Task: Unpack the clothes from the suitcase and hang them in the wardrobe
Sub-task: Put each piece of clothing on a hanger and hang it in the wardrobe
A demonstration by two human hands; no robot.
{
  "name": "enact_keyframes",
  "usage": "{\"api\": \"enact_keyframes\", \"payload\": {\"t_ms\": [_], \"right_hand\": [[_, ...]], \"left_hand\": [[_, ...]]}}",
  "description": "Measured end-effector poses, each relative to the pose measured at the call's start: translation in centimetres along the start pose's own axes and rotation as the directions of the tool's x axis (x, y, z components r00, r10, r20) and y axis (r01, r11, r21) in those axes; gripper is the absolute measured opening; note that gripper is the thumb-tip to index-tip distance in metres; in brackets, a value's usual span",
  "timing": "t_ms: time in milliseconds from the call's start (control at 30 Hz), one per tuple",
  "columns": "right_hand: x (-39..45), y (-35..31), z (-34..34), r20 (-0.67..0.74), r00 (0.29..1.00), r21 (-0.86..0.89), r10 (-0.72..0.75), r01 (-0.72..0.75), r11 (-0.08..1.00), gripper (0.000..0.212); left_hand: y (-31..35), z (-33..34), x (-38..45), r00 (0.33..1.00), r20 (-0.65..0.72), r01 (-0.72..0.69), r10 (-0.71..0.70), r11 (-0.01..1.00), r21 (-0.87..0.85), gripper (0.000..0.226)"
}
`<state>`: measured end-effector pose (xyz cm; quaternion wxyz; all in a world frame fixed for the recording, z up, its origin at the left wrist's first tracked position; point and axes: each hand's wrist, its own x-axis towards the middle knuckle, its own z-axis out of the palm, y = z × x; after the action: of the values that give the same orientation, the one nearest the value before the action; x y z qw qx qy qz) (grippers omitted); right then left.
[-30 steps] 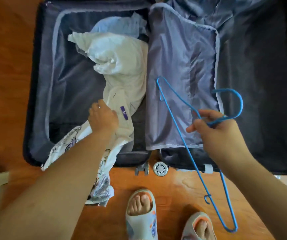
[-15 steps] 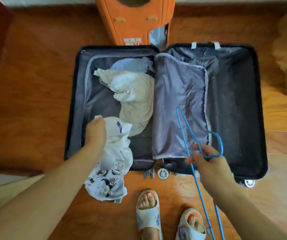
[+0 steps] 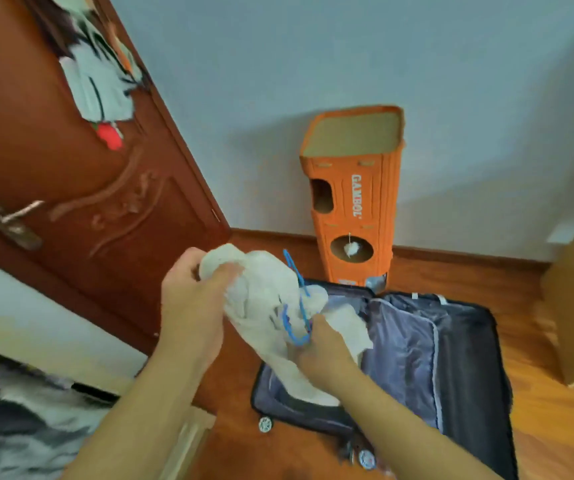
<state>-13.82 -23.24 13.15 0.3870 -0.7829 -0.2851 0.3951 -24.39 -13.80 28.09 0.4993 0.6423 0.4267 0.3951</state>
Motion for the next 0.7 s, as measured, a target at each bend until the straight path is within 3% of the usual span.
{"api": "enact_keyframes", "payload": {"t_ms": [33, 100, 133, 200, 267, 300, 333, 367, 400, 433, 467, 500, 533, 567, 600, 633, 667, 700], "right_hand": [[-0.6, -0.5, -1.7, -0.018, 1.0, -0.159, -0.001, -0.002, 0.987, 0.03], [-1.3, -1.5, -7.3, -0.094, 0.995, -0.381, 0.034, -0.068, 0.922, 0.025], [-1.4, -2.0, -10.5, -0.128, 0.99, -0.442, 0.06, -0.111, 0.89, 0.021], [-1.4, -4.4, -16.2, -0.151, 0.986, -0.539, 0.064, -0.137, 0.831, 0.018], [-1.7, -8.6, -20.7, -0.169, 0.985, -0.594, 0.02, -0.118, 0.796, 0.013], [-2.4, -11.0, -22.3, -0.239, 0.971, -0.586, -0.028, -0.121, 0.802, 0.012], [-2.9, -13.2, -24.0, -0.344, 0.932, -0.521, -0.112, -0.09, 0.849, 0.01], [-3.5, -15.2, -25.8, -0.478, 0.857, -0.41, -0.193, -0.023, 0.912, 0.008], [-4.5, -16.8, -27.2, -0.627, 0.741, -0.282, -0.24, 0.072, 0.957, 0.015], [-6.3, -17.5, -27.9, -0.764, 0.589, -0.182, -0.262, 0.193, 0.964, 0.027], [-8.3, -17.2, -28.1, -0.847, 0.443, -0.169, -0.293, 0.299, 0.939, 0.039], [-10.2, -16.1, -27.8, -0.877, 0.333, -0.229, -0.346, 0.343, 0.911, 0.048], [-10.8, -13.9, -27.4, -0.856, 0.323, -0.301, -0.404, 0.324, 0.897, 0.051], [-11.0, -11.2, -27.0, -0.772, 0.438, -0.401, -0.461, 0.228, 0.887, 0.05], [-10.6, -7.8, -26.6, -0.621, 0.668, -0.506, -0.41, 0.058, 0.86, 0.046], [-10.4, -5.0, -26.2, -0.442, 0.878, -0.566, -0.182, -0.115, 0.817, 0.039], [-10.1, -2.6, -25.9, -0.31, 0.948, -0.574, 0.067, -0.243, 0.782, 0.029], [-10.4, -1.8, -25.9, -0.263, 0.941, -0.494, 0.215, -0.323, 0.808, 0.017]], "left_hand": [[1.3, -1.5, -0.2, 0.988, -0.101, -0.102, 0.121, 0.979, 0.177, 0.025], [2.8, -4.8, -0.1, 0.961, -0.192, -0.092, 0.198, 0.885, 0.456, 0.021], [2.8, -5.9, 0.2, 0.977, -0.164, -0.025, 0.139, 0.83, 0.557, 0.028], [2.3, -6.2, 0.6, 0.987, -0.046, 0.141, -0.156, 0.681, 0.719, 0.037], [2.9, -4.3, 1.6, 0.884, 0.05, 0.321, -0.465, 0.682, 0.657, 0.034], [4.1, -3.1, 2.4, 0.846, 0.078, 0.421, -0.528, 0.75, 0.509, 0.03], [5.8, -1.6, 3.4, 0.868, 0.092, 0.43, -0.488, 0.831, 0.352, 0.026], [8.2, 0.0, 4.8, 0.94, 0.066, 0.311, -0.334, 0.923, 0.227, 0.023], [11.0, 1.4, 5.5, 0.996, -0.015, 0.091, -0.09, 0.977, 0.194, 0.026], [13.2, 2.3, 5.7, 0.97, -0.126, -0.171, 0.206, 0.955, 0.243, 0.033], [14.5, 2.8, 5.1, 0.852, -0.182, -0.423, 0.49, 0.851, 0.311, 0.04], [14.6, 3.0, 3.8, 0.721, -0.219, -0.578, 0.658, 0.745, 0.333, 0.049], [13.5, 2.9, 2.7, 0.636, -0.185, -0.637, 0.749, 0.645, 0.423, 0.057], [10.9, 2.8, 2.2, 0.627, -0.047, -0.631, 0.778, 0.542, 0.555, 0.06], [8.7, 2.7, 0.9, 0.708, 0.219, -0.575, 0.671, 0.369, 0.731, 0.057], [5.9, 2.6, 0.3, 0.818, 0.459, -0.534, 0.347, 0.162, 0.83, 0.049], [3.9, 2.5, -0.7, 0.86, 0.508, -0.504, -0.036, 0.084, 0.86, 0.043], [2.8, 2.6, -0.9, 0.845, 0.482, -0.476, -0.231, 0.084, 0.876, 0.04]]}}
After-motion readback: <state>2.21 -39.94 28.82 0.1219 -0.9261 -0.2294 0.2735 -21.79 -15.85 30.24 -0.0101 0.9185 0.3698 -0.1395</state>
